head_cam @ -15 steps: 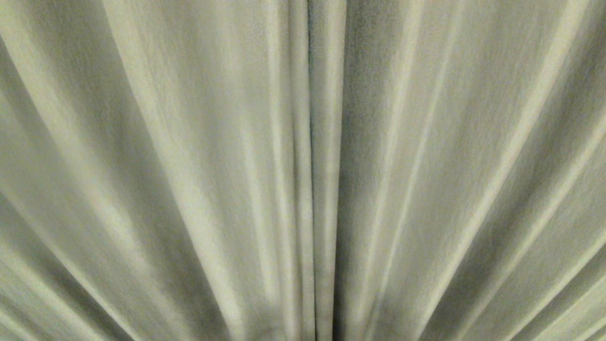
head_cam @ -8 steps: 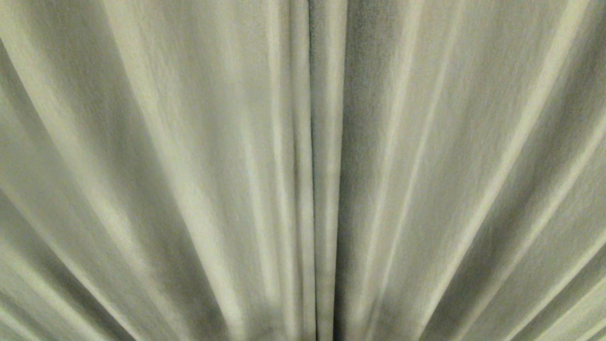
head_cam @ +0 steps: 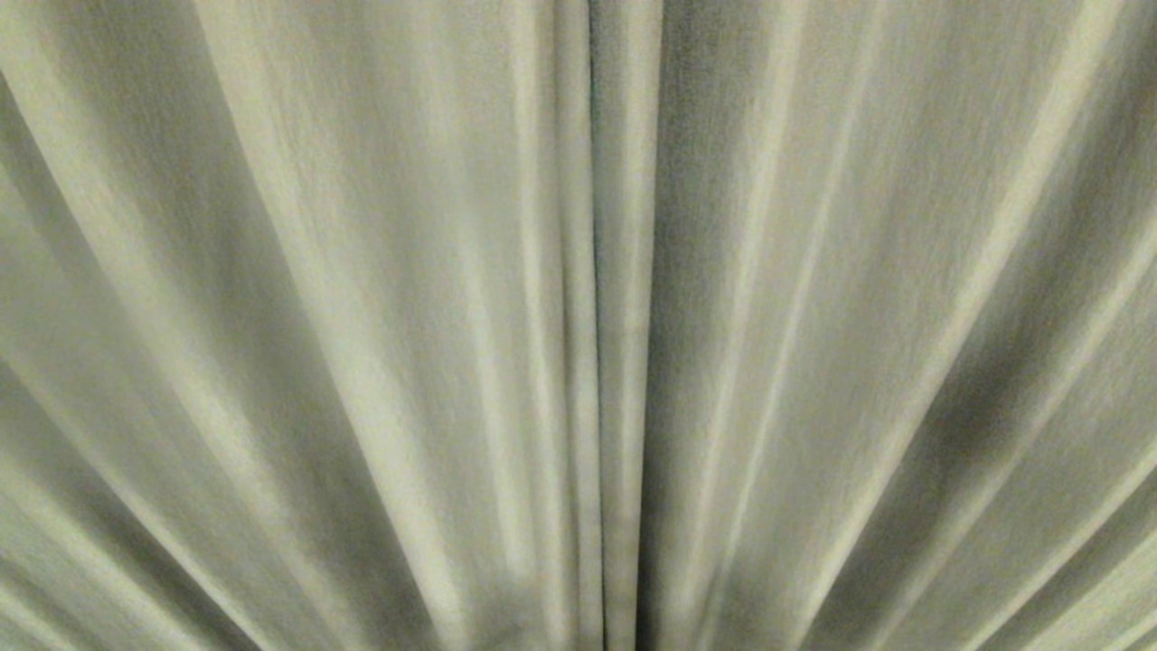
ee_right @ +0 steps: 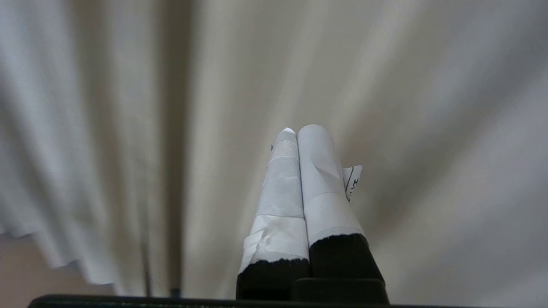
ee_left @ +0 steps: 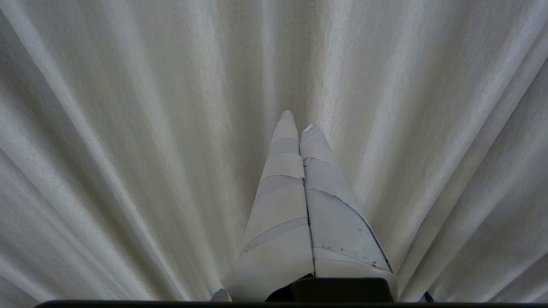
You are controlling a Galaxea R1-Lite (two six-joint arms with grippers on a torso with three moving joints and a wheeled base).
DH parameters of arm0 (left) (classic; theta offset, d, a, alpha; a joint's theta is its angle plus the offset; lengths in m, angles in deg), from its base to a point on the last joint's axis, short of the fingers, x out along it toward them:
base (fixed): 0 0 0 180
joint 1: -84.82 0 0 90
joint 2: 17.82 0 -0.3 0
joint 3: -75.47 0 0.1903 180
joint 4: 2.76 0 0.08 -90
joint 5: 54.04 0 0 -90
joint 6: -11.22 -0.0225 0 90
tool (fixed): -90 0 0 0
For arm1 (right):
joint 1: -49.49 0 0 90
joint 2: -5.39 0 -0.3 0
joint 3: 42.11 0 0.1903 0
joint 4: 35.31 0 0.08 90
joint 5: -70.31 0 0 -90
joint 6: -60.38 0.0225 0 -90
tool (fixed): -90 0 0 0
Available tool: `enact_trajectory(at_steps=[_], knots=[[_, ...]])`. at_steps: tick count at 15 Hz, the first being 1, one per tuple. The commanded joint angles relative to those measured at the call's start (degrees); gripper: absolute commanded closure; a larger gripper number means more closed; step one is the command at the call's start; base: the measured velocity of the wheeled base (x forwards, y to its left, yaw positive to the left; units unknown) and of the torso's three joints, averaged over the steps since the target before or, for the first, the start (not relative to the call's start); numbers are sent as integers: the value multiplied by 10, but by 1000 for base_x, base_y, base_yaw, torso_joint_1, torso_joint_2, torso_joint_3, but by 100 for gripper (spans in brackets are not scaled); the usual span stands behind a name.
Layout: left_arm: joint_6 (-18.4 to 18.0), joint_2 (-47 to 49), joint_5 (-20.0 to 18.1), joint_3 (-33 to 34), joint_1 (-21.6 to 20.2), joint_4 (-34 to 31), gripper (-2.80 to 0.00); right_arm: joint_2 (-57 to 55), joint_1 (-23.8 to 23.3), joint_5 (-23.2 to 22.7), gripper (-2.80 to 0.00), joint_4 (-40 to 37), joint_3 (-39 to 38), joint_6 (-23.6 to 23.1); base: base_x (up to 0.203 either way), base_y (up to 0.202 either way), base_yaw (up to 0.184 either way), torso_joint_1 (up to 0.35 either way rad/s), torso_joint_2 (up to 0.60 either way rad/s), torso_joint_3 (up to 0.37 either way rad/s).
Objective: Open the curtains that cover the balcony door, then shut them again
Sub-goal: Pull the outer curtains open on both sides
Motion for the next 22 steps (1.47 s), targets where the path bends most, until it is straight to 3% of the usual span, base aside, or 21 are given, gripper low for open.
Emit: enact_trajectory(at_steps=[1, 2, 4, 7, 11, 12, 22], knots=[[0, 0, 0, 0, 0, 1, 0, -99, 32, -59, 0, 3, 74, -7, 0, 0, 0, 0, 0, 0], [0, 0, 0, 0, 0, 0, 0, -120, 51, -98, 0, 3, 101, -8, 0, 0, 0, 0, 0, 0], [0, 0, 0, 0, 0, 1, 0, -168, 87, -134, 0, 11, 146, -9, 0, 0, 0, 0, 0, 0], [0, 0, 0, 0, 0, 0, 0, -266, 129, -147, 0, 56, 196, -11, 0, 0, 0, 0, 0, 0], [0, 0, 0, 0, 0, 1, 0, -386, 149, -148, 0, 97, 249, -12, 0, 0, 0, 0, 0, 0], [0, 0, 0, 0, 0, 1, 0, -404, 150, -149, -280, 99, 261, -13, 0, 0, 0, 0, 0, 0], [0, 0, 0, 0, 0, 1, 0, -479, 148, -143, -280, 112, 352, -14, 0, 0, 0, 0, 0, 0]])
